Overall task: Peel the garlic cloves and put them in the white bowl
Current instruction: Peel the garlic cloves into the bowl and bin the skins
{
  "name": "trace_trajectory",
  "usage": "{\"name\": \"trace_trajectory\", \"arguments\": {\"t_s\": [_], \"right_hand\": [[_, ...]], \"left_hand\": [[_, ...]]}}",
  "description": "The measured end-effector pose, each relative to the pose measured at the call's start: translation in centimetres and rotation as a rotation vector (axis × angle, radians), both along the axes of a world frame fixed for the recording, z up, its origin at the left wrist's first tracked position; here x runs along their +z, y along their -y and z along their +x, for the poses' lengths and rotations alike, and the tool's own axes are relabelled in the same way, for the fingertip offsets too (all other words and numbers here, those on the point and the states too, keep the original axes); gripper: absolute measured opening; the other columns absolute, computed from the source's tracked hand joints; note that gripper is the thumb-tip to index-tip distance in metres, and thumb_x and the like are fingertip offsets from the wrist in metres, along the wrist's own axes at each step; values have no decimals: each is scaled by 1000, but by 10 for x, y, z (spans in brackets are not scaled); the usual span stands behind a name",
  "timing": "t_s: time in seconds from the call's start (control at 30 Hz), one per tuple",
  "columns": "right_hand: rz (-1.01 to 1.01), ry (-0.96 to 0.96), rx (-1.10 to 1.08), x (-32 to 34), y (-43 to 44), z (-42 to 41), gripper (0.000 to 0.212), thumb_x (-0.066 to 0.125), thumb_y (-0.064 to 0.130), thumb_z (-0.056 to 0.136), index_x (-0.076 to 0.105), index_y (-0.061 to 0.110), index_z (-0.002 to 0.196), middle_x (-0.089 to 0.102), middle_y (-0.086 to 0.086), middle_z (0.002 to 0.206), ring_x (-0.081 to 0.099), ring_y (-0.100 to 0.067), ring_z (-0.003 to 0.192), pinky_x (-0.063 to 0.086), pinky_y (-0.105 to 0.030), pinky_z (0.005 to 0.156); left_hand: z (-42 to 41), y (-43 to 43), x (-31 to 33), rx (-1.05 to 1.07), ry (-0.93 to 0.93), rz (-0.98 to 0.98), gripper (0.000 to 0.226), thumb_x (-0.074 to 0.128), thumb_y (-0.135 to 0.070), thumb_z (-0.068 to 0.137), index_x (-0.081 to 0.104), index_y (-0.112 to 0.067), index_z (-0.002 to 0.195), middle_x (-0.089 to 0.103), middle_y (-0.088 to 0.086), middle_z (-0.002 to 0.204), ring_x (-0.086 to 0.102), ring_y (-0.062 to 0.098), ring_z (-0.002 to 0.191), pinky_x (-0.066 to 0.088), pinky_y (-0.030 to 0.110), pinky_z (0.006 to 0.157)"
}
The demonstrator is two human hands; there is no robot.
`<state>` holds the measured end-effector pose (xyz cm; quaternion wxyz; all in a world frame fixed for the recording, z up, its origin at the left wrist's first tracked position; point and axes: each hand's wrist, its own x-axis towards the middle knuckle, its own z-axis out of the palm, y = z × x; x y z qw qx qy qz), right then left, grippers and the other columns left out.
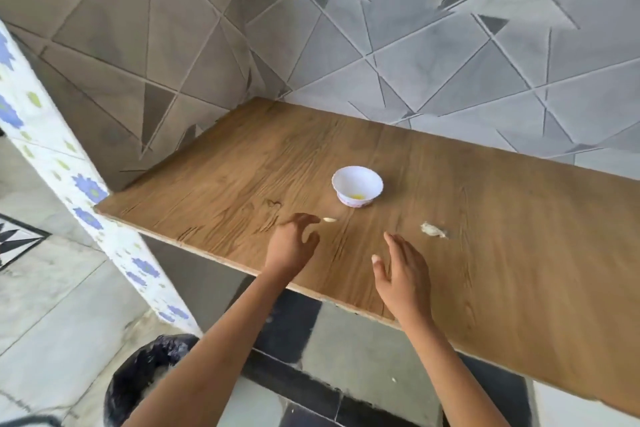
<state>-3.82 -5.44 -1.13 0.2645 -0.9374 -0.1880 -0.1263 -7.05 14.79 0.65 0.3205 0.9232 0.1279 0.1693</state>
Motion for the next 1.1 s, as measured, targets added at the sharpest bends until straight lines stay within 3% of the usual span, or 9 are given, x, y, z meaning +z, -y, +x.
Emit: {"name": "trace_trajectory", "arguments": {"t_s": [0.17, 0.27, 0.33, 0.43, 0.53, 0.67, 0.87, 1.03, 1.1], "right_hand": [[-183, -97, -75, -9, 22, 29, 58, 34, 41, 88, 61, 0, 119, 62, -21, 120, 60, -39, 110, 48, -53, 92], [-320, -164, -137, -15, 26, 32, 59, 25, 44, 99, 35, 8, 144, 33, -14, 151, 31, -31, 139, 21, -46, 115], [-323, -201, -148, -19, 29, 37, 61, 23, 46, 100, 17, 13, 151, 14, -9, 158, 13, -24, 146, 5, -38, 118], [-301, -234, -175, -22, 30, 39, 64, 18, 51, 99, 15, 14, 151, 11, -8, 159, 10, -23, 146, 2, -36, 117], [-288, -225, -203, -26, 27, 40, 88, -7, 64, 81, 18, 16, 151, 13, -6, 158, 12, -22, 146, -1, -34, 116], [-307, -245, -209, -31, 29, 41, 107, -28, 74, 67, 10, 20, 152, 4, -2, 159, 3, -18, 147, -8, -32, 114], [-240, -225, -221, -24, 25, 38, 86, -4, 63, 79, 19, 22, 151, 8, 1, 159, 5, -16, 146, -8, -29, 114], [85, -251, -289, -24, 37, 37, 72, 20, 60, 85, 45, 19, 139, 36, 2, 150, 25, -15, 141, 22, -40, 117], [98, -185, -358, -25, 48, 39, 65, 28, 54, 88, 49, 13, 135, 44, -4, 144, 33, -20, 138, 21, -36, 116]], "left_hand": [[50, 7, -1, -40, -140, 56, 37, 55, -5, 86, 64, -13, 120, 61, 3, 126, 59, 23, 109, 43, 27, 88], [74, 4, -11, -91, -210, 87, 34, 52, -6, 86, 65, -12, 116, 63, 5, 120, 61, 23, 106, 48, 30, 86], [83, -1, -14, -123, -234, 151, 24, 51, -9, 87, 68, -8, 104, 65, 10, 105, 63, 29, 95, 51, 35, 76], [94, -6, -8, -136, -72, 88, 16, 59, -9, 84, 71, -8, 94, 69, 7, 90, 64, 25, 79, 48, 29, 67], [117, -6, 22, -136, 61, 6, 15, 64, -12, 82, 74, -14, 93, 70, -2, 88, 60, 14, 71, 43, 23, 64], [170, 6, 37, -185, -243, 228, 19, 54, -17, 85, 70, -21, 95, 69, 2, 100, 63, 24, 83, 48, 28, 69], [186, 15, 30, -204, -441, 537, 26, 48, -21, 92, 65, -29, 109, 63, -1, 110, 62, 21, 97, 44, 27, 73], [172, 48, 45, -348, -178, 371, 22, 51, -15, 89, 69, -23, 99, 70, 3, 95, 65, 25, 86, 50, 29, 71], [166, 79, 43, -537, -79, 290, 18, 55, -16, 88, 71, -19, 97, 71, 2, 93, 65, 24, 84, 52, 33, 74]]}}
